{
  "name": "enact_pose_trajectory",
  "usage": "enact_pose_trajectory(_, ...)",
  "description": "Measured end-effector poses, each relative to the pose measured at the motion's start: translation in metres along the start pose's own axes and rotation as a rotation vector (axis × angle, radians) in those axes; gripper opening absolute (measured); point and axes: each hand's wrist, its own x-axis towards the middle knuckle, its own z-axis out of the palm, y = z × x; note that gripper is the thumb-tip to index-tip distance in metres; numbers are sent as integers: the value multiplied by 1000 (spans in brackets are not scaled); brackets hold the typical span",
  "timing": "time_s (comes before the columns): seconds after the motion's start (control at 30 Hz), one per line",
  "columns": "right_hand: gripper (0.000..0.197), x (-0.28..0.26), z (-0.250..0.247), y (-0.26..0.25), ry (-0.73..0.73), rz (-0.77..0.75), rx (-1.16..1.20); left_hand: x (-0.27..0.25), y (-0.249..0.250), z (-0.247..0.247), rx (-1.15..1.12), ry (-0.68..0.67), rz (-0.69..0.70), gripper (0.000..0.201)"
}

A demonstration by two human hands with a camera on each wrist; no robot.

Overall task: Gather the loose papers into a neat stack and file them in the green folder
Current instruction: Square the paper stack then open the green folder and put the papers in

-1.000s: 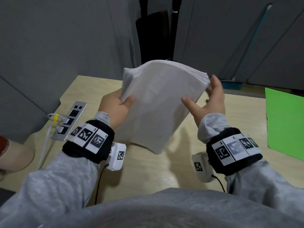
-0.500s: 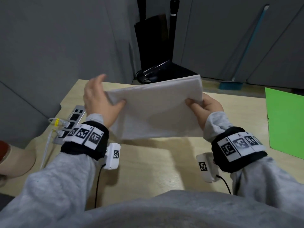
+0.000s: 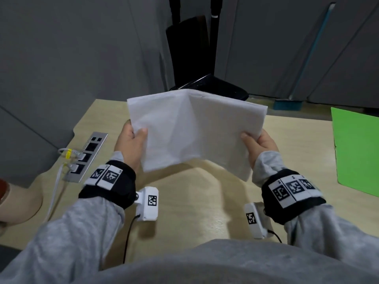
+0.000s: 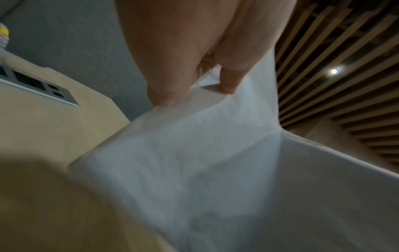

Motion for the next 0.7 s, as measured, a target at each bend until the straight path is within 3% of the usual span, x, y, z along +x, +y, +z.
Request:
enact_pose_trajectory(0.17,16,1,-9,9,67,-14,53,-9,2,2,-97,5,53,24)
enact_pose_trajectory(0.33,27,7,-21,31,-20,90,-262,-14,-17,-2,91,-13,-18,21)
enact_pose_trajectory(0.5,18,8,-21,20,69,32,-64,-10,0,3,-61,43,74,17)
enact_pose_trajectory(0.6,23,7,-26,24,86,57,-154,-6,-13,-5,-140,36,-31,21)
enact_pose_trajectory(0.7,26,7,-30,36,59,170,-344,-15,-33,-2,51,-36,-121,43)
